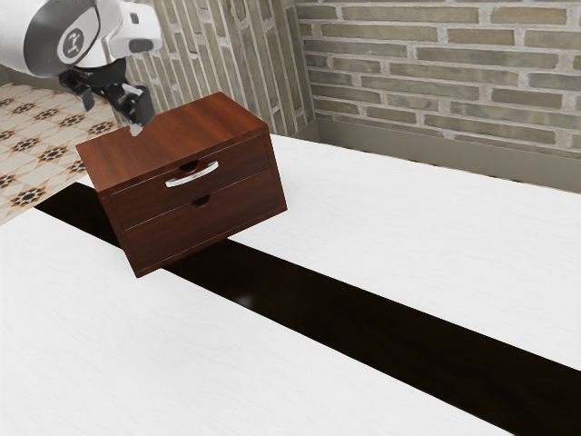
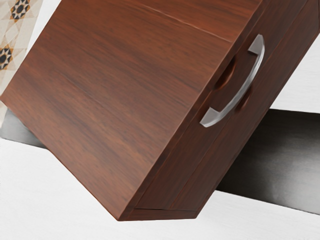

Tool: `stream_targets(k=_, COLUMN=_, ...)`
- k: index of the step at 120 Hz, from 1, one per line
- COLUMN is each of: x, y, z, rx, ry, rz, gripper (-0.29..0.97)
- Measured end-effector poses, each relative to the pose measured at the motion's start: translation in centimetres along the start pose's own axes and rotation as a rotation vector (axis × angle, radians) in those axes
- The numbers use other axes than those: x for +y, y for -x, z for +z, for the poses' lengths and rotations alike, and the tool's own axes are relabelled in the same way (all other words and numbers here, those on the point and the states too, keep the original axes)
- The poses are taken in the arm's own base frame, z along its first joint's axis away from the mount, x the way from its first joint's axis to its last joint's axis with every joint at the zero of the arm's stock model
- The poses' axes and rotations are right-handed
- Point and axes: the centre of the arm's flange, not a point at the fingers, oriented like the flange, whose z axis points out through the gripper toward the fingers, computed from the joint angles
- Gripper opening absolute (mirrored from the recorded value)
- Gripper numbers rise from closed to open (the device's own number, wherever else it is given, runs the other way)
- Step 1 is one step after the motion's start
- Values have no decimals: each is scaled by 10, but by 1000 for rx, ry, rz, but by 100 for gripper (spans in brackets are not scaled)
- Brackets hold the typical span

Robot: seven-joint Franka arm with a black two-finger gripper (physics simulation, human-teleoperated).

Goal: Pull the drawer handle with one arm to open the drawer

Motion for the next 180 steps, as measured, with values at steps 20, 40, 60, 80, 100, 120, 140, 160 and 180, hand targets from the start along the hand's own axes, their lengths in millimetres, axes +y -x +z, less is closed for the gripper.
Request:
stream_targets(k=20, x=43, y=-26, z=36, rx=-15, ry=10, rz=126, gripper=66)
stream_targets(k=40, x=70, y=-38, z=61, rx=-27, ry=25, rz=209, gripper=66)
stream_targets(k=60, x=94, y=-48, z=93, rx=-27, ry=27, rz=282, gripper=66)
stream_targets(k=80, x=112, y=-52, z=119, rx=-23, ry=31, rz=339, gripper=66)
stream_targets(k=100, x=119, y=-50, z=133, rx=-8, ry=37, rz=374, gripper=66)
stream_targets(k=120, x=118, y=-51, z=137, rx=24, ry=36, rz=399, gripper=66)
stream_targets(k=140, x=110, y=-52, z=143, rx=47, ry=27, rz=409, gripper=66)
stream_targets(k=160, x=105, y=-53, z=147, rx=66, ry=19, rz=418, gripper=66)
stream_targets(k=180, x=107, y=-51, z=158, rx=62, ry=22, rz=433, gripper=66)
